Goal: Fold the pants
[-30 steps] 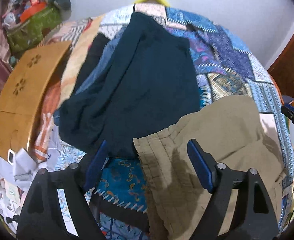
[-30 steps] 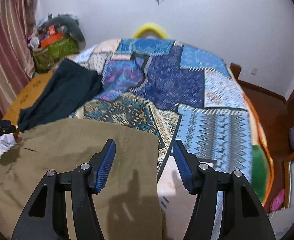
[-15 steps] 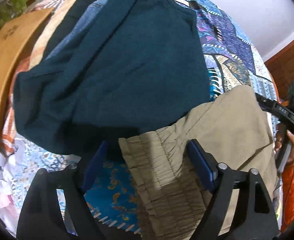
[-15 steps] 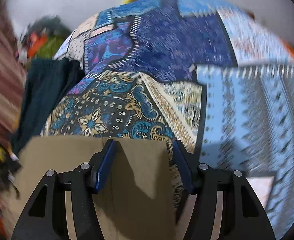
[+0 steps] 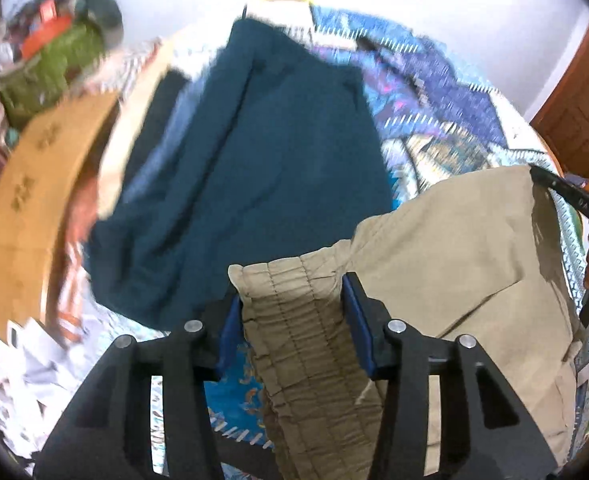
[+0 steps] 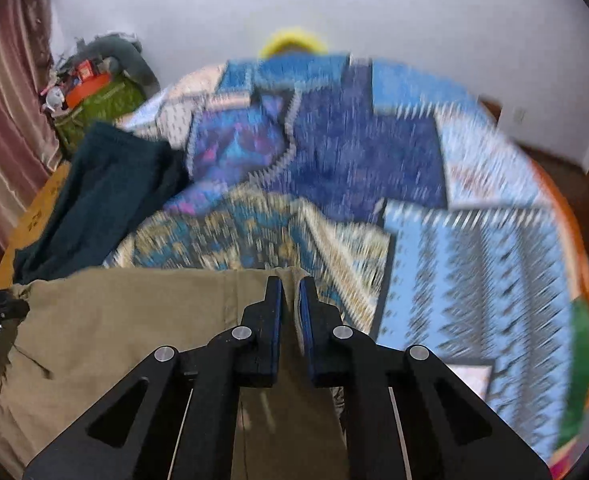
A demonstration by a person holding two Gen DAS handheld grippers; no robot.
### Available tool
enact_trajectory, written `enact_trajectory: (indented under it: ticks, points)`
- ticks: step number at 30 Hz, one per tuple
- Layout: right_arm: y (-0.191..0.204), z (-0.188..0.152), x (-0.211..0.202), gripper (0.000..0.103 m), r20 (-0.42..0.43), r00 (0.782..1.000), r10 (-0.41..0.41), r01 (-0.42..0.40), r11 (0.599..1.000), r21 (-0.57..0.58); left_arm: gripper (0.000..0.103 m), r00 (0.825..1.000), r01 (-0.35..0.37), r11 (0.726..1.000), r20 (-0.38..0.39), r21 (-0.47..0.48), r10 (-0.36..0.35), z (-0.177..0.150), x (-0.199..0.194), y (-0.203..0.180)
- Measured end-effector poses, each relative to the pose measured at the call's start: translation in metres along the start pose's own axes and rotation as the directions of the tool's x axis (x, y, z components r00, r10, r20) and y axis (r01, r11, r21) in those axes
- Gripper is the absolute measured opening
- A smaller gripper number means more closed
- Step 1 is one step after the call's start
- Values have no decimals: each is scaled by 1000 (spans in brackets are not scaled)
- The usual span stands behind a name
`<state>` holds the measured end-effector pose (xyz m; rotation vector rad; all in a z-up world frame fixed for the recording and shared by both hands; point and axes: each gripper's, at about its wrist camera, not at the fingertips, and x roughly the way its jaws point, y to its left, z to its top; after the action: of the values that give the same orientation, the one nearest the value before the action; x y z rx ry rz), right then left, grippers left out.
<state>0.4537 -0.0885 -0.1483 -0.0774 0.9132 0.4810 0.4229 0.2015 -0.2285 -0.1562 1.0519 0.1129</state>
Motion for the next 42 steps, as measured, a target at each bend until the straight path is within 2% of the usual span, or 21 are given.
enact_trajectory:
  ticks: [3,9,13,18,25,35,42]
  points:
    - [0,18,-33,8,87,996,-18,19,1000,-10,46,997,-4,1000,75,11,3,12,-29,-2]
    - [5,58,-108,8,267,963,-40,47,999,-18,46,974,3,999,228,49,-15,28,-97,-17]
    - [8,57,-138,8,317,948,-29,39,999,-24,46,971,-10,997,237,80,-9,20,-111,-28]
    - [14,22,-154,8,309,951,-20,37,998,-50,46,974,-13,994,226,113,-13,-5,-122,-33]
    - [11,-28,-184,8,287,957,29,-24,999,-22,46,977,-21,987,215,162,-14,-50,-136,-39]
    - [30,-108,-198,8,190,982,0,18,995,-94,45,985,-50,972,174,230,9,-115,-142,-50]
    - [23,-153,-198,8,140,990,-17,21,999,-26,45,991,-50,973,131,225,21,-158,-138,-46]
